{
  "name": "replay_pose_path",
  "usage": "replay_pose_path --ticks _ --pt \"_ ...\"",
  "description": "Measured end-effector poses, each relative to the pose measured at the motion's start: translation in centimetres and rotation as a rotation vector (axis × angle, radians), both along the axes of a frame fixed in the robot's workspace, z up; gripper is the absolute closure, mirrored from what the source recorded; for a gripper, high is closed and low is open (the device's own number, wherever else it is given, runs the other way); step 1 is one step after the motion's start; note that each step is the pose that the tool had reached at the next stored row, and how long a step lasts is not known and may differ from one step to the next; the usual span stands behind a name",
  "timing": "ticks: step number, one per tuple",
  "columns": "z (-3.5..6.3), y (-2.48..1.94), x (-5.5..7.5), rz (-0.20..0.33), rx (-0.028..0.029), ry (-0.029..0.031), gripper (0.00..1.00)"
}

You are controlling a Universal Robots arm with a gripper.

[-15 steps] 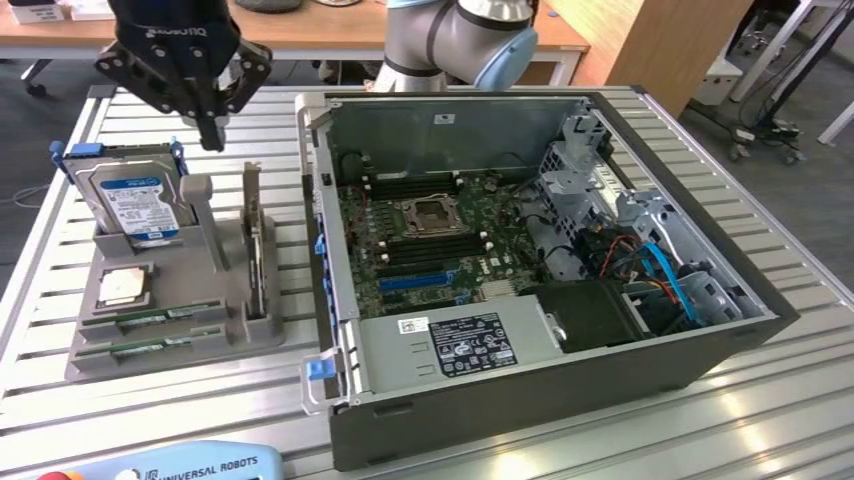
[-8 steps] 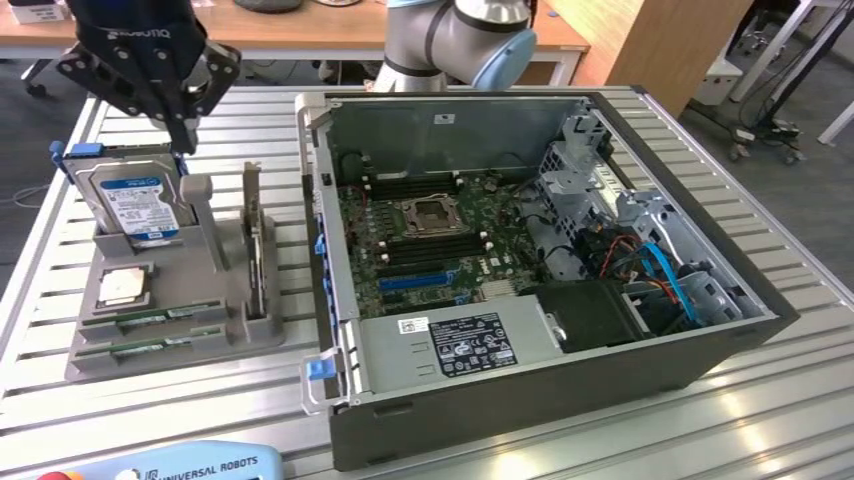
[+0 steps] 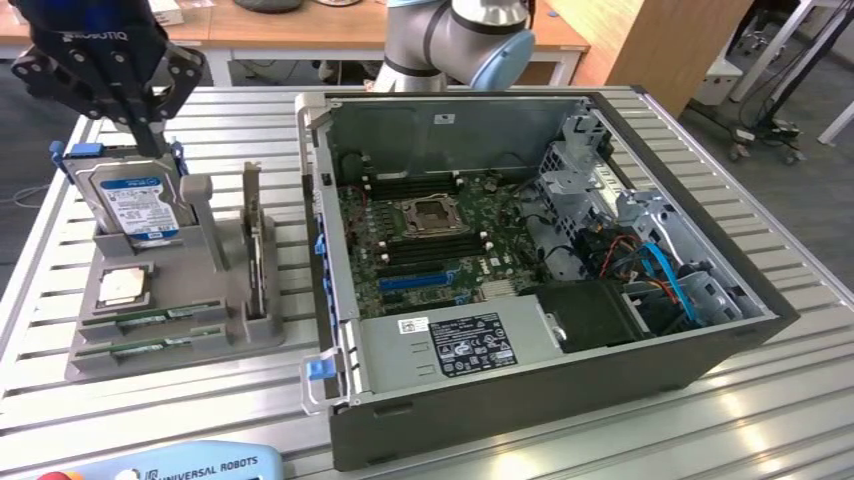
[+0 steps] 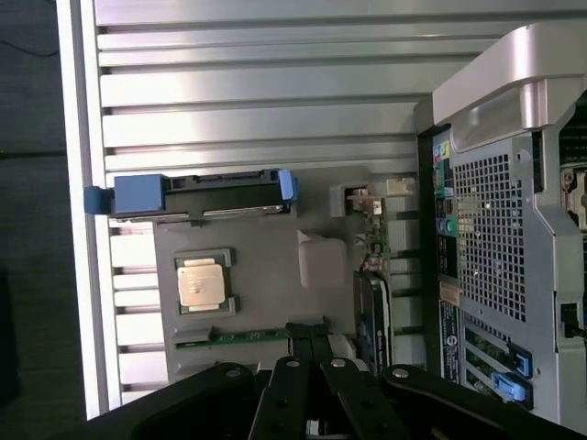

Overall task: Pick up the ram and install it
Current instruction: 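Reach for the ram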

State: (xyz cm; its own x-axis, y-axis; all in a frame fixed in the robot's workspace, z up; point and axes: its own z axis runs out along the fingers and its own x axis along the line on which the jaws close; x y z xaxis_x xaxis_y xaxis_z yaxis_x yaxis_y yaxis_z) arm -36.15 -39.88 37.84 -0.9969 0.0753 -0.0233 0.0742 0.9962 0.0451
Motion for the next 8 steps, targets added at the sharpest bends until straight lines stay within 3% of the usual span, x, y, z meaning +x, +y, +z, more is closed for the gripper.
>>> replay_pose_path --ticks 8 --pt "-0.02 -0.05 -0.41 0.0 -0.0002 0.0001 0.9"
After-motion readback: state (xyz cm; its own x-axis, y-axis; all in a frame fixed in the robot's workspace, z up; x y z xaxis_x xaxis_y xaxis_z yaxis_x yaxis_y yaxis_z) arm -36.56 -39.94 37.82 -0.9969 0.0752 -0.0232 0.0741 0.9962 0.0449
